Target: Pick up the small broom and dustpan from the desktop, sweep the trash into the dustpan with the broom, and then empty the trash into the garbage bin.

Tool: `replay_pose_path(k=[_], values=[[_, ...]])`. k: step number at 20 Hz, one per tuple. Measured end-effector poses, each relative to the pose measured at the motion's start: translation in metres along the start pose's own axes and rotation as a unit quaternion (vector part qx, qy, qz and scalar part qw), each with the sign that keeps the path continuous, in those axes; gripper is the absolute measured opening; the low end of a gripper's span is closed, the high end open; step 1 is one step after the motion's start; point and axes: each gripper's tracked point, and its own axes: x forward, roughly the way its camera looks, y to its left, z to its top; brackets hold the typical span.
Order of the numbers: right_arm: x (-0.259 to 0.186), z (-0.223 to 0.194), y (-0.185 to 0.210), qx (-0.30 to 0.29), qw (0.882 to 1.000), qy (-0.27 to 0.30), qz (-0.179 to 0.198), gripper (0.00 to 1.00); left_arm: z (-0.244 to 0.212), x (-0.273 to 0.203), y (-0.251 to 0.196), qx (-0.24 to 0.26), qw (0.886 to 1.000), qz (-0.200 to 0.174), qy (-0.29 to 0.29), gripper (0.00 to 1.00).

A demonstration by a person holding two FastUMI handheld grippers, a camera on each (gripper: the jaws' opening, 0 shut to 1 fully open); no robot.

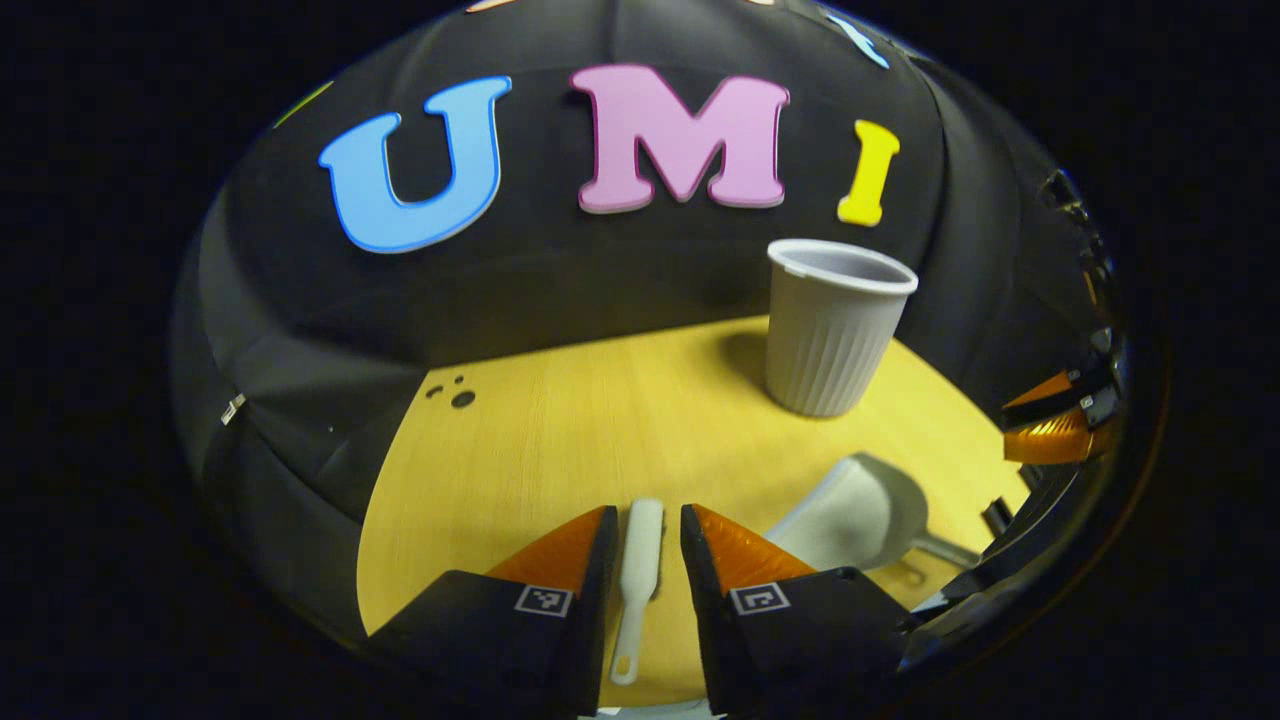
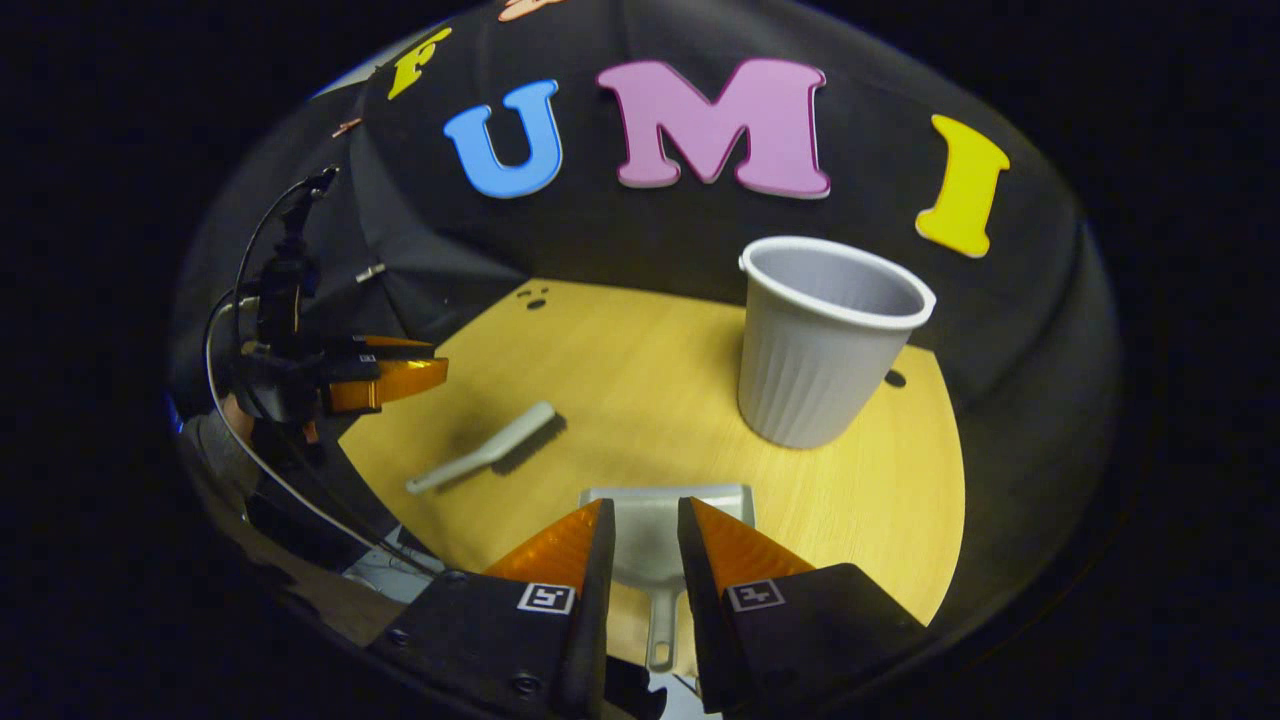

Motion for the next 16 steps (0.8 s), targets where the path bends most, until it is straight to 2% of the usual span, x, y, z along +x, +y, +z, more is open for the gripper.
replay_pose_path(k=[5, 7, 11, 16], values=[[-0.031, 0.077, -0.004, -0.022, 0.990, -0.132, -0.038, 0.40, 0.081, -0.027, -0.018, -0.006, 0.994, -0.017, -0.105, 0.43], [-0.050, 0.094, -0.003, -0.034, 0.985, -0.164, -0.046, 0.39, 0.098, -0.041, -0.019, -0.014, 0.991, -0.015, -0.135, 0.42], [-0.069, 0.104, 0.007, -0.045, 0.979, -0.190, -0.064, 0.40, 0.106, -0.059, -0.018, -0.018, 0.987, -0.029, -0.158, 0.42], [-0.061, 0.109, 0.026, -0.009, 0.980, -0.183, -0.078, 0.39, 0.090, -0.055, -0.020, 0.005, 0.989, -0.047, -0.143, 0.42]])
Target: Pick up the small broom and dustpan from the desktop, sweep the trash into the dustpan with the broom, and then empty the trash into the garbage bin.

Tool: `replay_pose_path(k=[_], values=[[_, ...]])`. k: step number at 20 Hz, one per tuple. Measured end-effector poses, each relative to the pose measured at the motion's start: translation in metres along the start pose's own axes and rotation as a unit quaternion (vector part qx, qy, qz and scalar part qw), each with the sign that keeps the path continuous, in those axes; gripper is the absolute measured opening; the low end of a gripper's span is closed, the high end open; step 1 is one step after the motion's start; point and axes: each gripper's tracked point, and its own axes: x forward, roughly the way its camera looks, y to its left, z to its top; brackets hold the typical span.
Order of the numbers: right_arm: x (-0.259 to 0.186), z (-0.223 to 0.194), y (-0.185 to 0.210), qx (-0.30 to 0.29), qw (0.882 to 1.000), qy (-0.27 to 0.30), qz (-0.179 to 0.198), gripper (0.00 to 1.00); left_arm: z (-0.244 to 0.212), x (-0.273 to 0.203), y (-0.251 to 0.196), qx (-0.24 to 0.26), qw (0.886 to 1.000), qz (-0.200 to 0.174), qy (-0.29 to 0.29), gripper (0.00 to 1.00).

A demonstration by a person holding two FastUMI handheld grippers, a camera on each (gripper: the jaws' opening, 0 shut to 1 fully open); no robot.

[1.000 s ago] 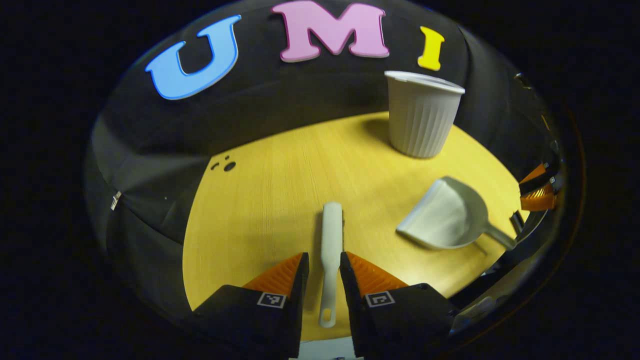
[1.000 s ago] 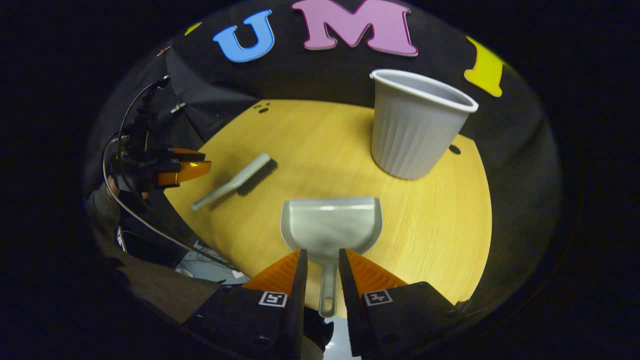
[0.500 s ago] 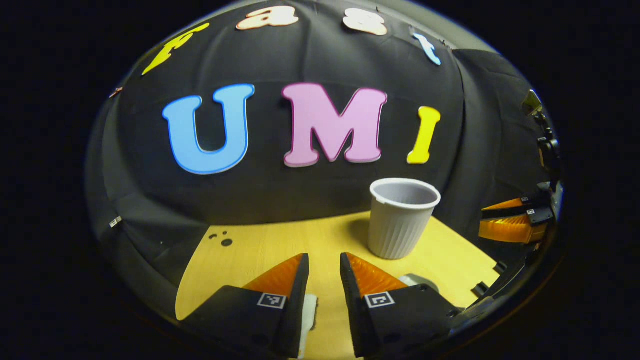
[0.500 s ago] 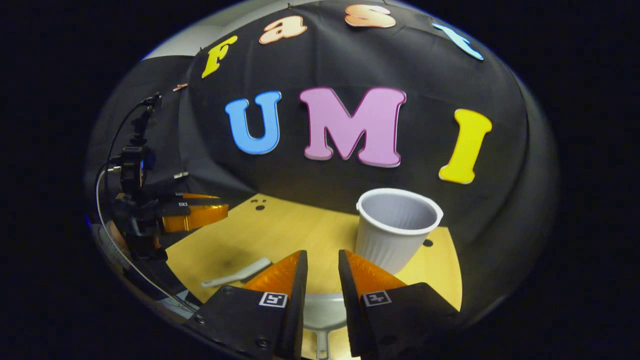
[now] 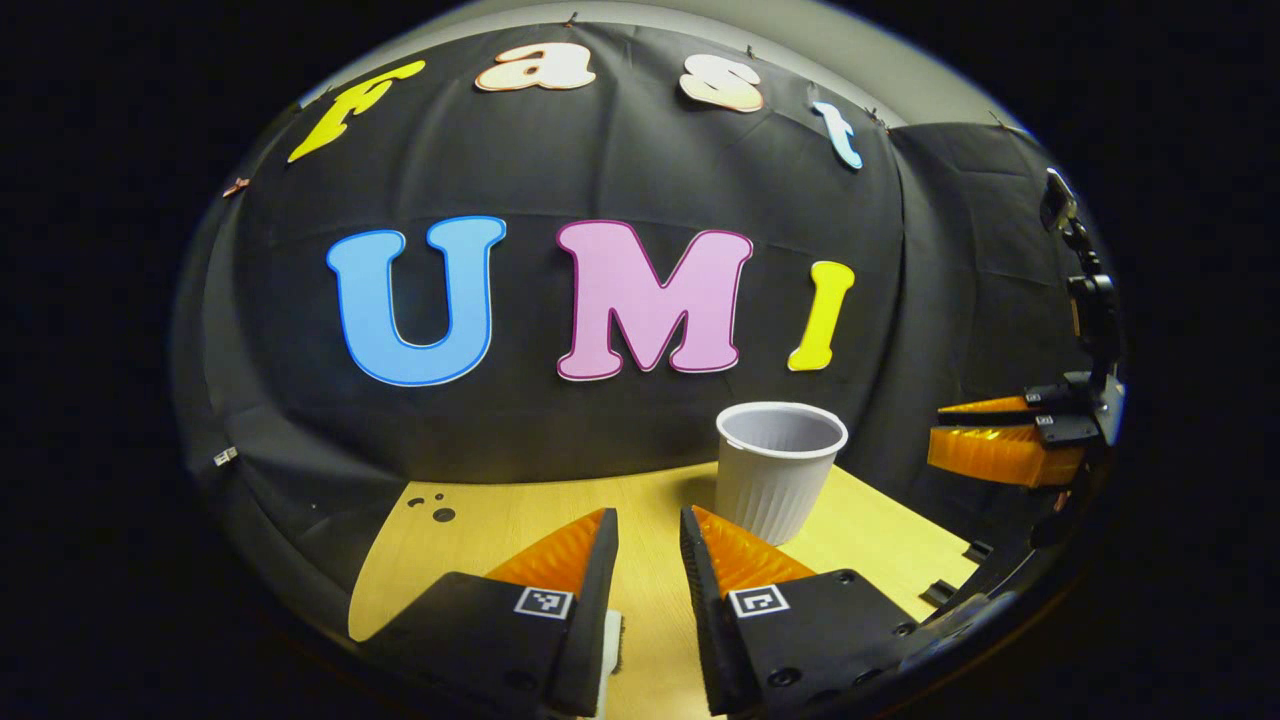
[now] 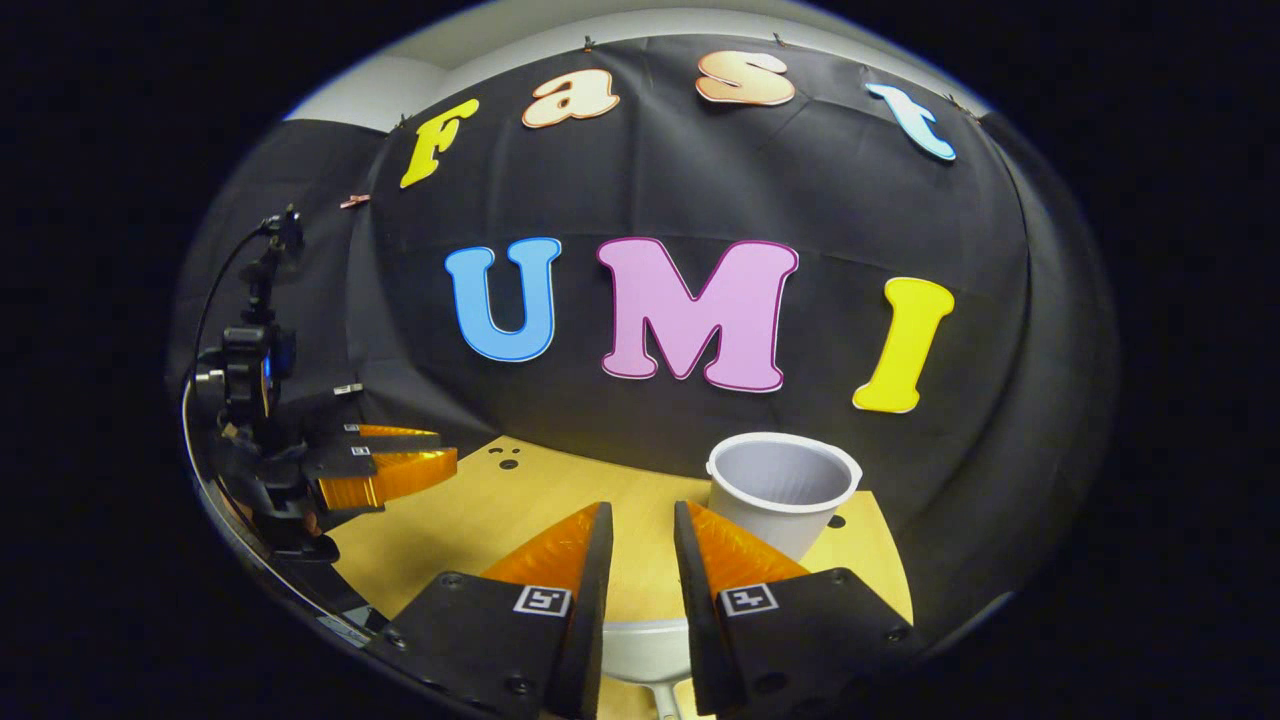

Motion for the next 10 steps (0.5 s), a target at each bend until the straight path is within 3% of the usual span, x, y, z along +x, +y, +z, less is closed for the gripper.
replay_pose_path(k=[3, 10], values=[[0.004, 0.000, -0.001, 0.002, 1.000, 0.006, -0.008, 0.39, -0.004, -0.003, -0.003, -0.005, 1.000, -0.011, 0.002, 0.42], [0.013, -0.007, -0.025, 0.001, 1.000, 0.015, 0.003, 0.39, -0.009, -0.003, -0.010, -0.012, 1.000, 0.022, 0.006, 0.43]])
